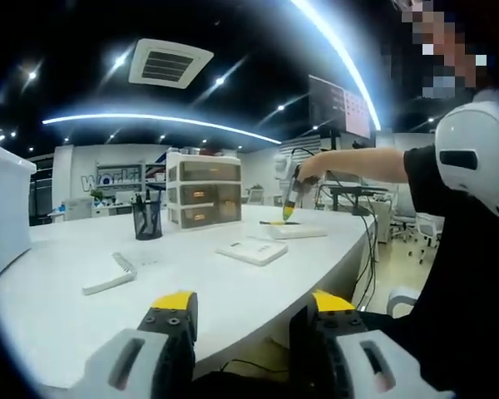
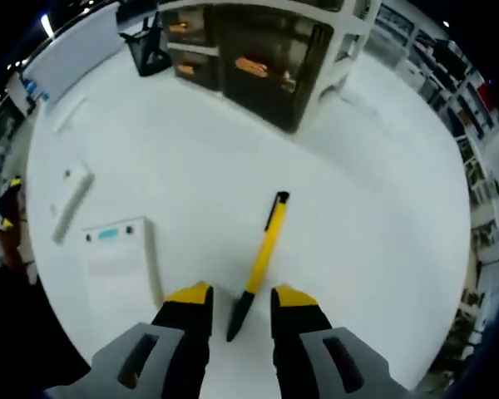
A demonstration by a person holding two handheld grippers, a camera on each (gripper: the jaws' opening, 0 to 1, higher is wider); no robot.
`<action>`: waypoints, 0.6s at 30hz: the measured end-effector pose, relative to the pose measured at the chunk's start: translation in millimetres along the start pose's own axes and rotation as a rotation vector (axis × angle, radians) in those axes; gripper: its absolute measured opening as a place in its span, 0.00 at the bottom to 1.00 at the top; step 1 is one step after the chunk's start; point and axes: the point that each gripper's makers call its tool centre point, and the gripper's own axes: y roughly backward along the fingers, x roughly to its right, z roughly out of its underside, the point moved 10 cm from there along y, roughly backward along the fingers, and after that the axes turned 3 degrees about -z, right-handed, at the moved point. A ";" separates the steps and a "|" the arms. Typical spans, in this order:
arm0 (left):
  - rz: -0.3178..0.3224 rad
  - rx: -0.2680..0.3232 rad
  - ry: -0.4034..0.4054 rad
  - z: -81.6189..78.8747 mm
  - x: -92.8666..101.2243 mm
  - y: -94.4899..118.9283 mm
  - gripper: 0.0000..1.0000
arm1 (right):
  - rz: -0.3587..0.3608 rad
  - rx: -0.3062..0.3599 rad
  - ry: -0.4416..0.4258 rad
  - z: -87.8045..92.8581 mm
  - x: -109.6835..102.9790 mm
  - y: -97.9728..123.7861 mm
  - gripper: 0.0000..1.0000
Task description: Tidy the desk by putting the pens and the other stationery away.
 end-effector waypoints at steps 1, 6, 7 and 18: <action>0.002 0.000 0.000 0.0 0.2 -0.3 0.53 | 0.000 -0.004 -0.002 -0.9 1.6 -0.7 0.24; 0.010 -0.009 0.001 0.9 1.4 -2.0 0.53 | 0.003 -0.046 -0.012 -2.7 7.7 -7.5 0.22; 0.011 -0.010 0.002 1.2 1.2 -2.4 0.53 | 0.005 -0.054 -0.008 -3.1 8.9 -8.8 0.22; 0.028 -0.025 0.006 3.8 2.2 -7.0 0.53 | -0.012 -0.087 -0.025 -14.8 17.1 -15.1 0.17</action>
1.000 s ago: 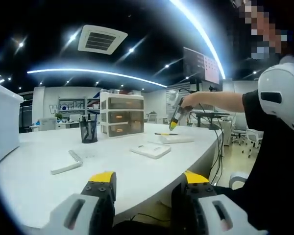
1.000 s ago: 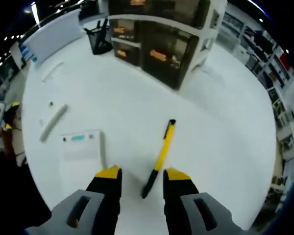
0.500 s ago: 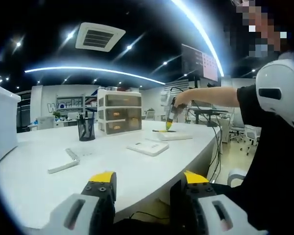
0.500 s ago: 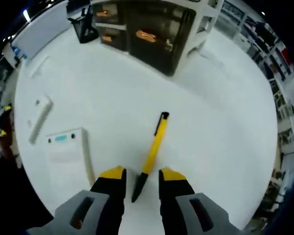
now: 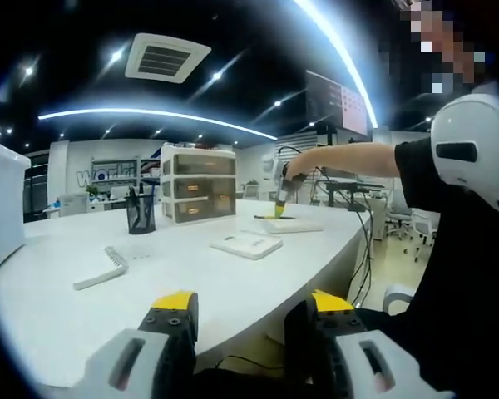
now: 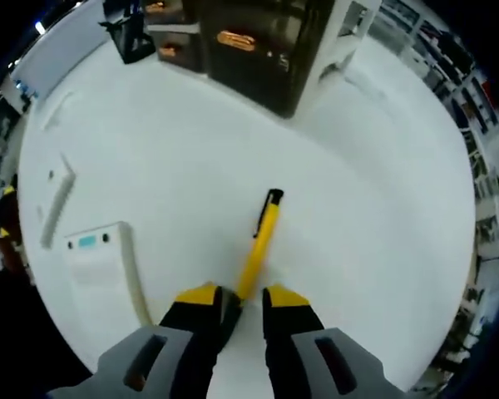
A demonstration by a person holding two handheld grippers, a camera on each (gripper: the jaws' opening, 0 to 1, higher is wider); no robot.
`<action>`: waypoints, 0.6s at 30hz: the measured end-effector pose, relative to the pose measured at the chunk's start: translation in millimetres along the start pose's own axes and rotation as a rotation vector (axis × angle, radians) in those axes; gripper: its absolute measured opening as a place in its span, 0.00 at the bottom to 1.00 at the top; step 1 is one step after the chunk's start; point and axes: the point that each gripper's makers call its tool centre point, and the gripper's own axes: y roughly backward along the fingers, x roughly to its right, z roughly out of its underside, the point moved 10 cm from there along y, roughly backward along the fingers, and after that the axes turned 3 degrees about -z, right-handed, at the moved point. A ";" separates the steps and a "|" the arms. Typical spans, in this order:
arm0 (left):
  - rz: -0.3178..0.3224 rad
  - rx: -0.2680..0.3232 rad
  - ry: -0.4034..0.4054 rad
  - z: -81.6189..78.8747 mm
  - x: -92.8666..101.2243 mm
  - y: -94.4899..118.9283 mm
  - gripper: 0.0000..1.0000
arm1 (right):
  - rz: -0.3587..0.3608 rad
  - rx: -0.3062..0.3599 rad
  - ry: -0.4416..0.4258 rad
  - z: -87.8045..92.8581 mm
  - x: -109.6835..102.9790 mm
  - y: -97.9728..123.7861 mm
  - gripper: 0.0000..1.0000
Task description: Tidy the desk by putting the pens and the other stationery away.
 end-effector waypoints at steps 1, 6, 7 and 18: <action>0.001 -0.001 0.002 0.1 -0.1 -0.3 0.52 | -0.004 -0.001 0.000 -0.3 -0.2 -0.1 0.16; 0.008 0.002 0.003 -0.6 1.2 -1.5 0.52 | -0.007 -0.020 -0.018 -2.2 2.0 -0.5 0.09; 0.011 0.003 0.004 -0.5 1.6 -1.8 0.52 | -0.006 -0.023 -0.017 -2.4 0.8 -0.7 0.09; 0.042 -0.003 0.013 1.5 7.0 -6.1 0.52 | 0.045 -0.041 0.021 -3.0 -9.0 -1.8 0.04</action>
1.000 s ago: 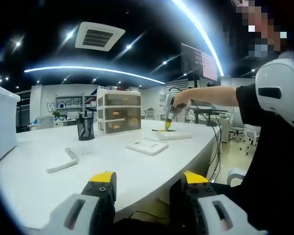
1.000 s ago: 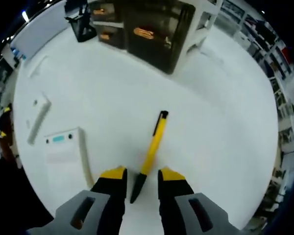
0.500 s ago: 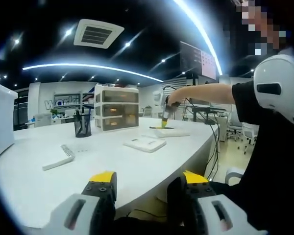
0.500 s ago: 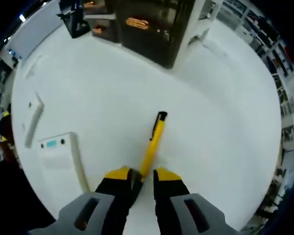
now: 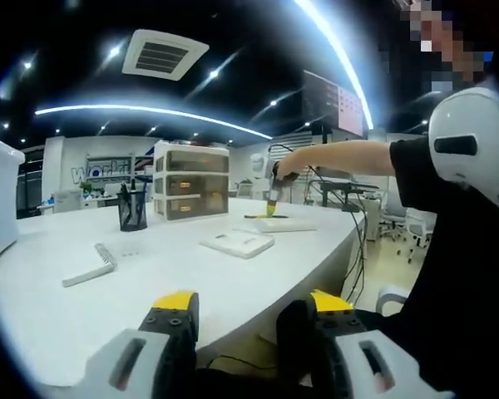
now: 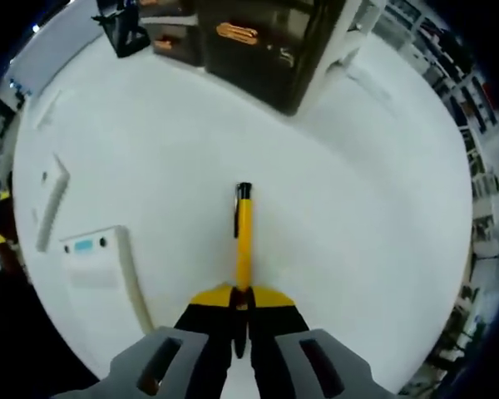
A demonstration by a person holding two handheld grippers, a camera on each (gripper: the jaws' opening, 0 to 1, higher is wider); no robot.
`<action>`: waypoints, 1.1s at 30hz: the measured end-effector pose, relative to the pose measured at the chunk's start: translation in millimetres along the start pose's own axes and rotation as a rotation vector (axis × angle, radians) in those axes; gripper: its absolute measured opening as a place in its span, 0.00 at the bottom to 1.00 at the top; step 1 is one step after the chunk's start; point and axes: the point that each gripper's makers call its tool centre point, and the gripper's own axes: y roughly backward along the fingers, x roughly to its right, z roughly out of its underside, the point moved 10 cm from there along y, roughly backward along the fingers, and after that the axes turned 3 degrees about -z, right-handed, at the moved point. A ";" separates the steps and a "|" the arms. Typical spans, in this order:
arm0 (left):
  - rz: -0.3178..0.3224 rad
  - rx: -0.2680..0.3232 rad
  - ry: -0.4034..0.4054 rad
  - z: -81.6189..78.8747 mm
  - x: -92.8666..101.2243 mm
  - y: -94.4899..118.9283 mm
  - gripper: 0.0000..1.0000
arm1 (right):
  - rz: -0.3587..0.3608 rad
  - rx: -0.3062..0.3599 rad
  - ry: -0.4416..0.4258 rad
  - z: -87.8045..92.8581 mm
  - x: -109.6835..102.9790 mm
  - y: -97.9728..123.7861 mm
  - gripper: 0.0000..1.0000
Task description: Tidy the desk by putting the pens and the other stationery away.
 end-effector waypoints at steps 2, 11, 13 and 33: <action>0.004 0.003 0.001 -1.5 0.9 0.9 0.52 | 0.008 0.006 0.010 0.7 0.0 0.5 0.04; -0.007 0.039 0.017 -9.3 0.6 5.8 0.51 | 0.008 0.067 0.017 6.1 -8.6 12.2 0.03; -0.005 0.043 0.016 -11.2 2.0 4.9 0.51 | 0.008 0.100 0.032 7.0 -12.7 20.5 0.03; 0.003 0.162 0.095 -32.9 0.1 2.7 0.53 | -0.037 0.484 0.146 40.6 -71.9 85.9 0.03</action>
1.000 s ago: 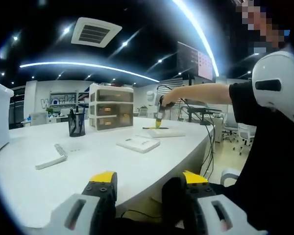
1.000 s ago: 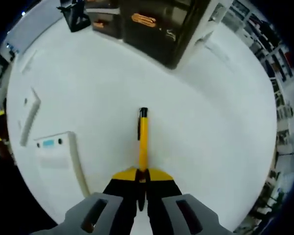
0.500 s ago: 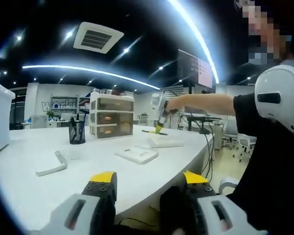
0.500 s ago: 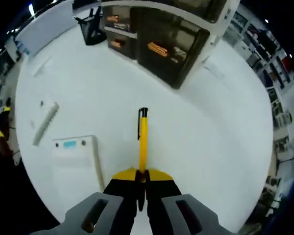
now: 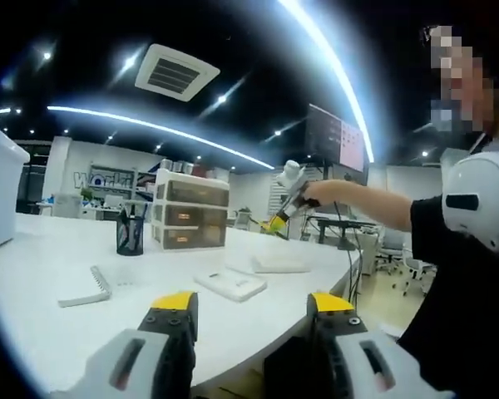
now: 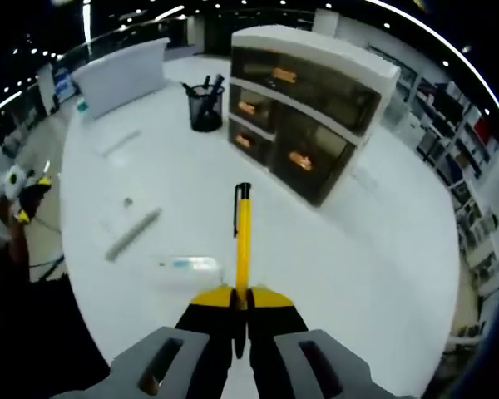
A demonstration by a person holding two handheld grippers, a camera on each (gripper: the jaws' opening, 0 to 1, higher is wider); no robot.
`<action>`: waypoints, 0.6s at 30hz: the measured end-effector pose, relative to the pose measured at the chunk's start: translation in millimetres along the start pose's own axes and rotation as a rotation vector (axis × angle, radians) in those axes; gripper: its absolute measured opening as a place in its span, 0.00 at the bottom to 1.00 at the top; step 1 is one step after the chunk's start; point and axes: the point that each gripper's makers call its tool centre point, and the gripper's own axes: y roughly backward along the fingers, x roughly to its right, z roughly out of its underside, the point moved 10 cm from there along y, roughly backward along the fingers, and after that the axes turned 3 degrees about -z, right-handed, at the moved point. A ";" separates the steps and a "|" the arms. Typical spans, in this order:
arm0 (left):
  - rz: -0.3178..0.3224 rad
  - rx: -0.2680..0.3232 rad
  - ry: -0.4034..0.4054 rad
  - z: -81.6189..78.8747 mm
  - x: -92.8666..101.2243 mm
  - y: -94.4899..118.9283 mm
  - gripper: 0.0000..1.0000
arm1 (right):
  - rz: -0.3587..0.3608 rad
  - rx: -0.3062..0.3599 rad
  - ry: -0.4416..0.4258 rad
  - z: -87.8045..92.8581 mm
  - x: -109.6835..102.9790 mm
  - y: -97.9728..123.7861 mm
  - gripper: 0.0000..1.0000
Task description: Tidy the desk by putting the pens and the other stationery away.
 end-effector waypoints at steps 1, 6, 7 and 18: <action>0.000 0.005 0.004 -1.4 -0.5 -0.5 0.53 | 0.002 0.016 0.007 0.5 -2.1 1.2 0.03; 0.011 0.018 0.016 -8.0 -0.9 -5.5 0.53 | -0.018 0.147 0.032 5.6 -21.8 12.1 0.03; 0.014 0.019 0.016 -9.5 -0.8 -7.2 0.53 | -0.025 0.173 0.024 6.5 -25.8 14.0 0.03; 0.065 0.039 0.029 -27.0 5.6 -36.5 0.53 | -0.085 0.470 0.039 18.8 -68.0 27.5 0.03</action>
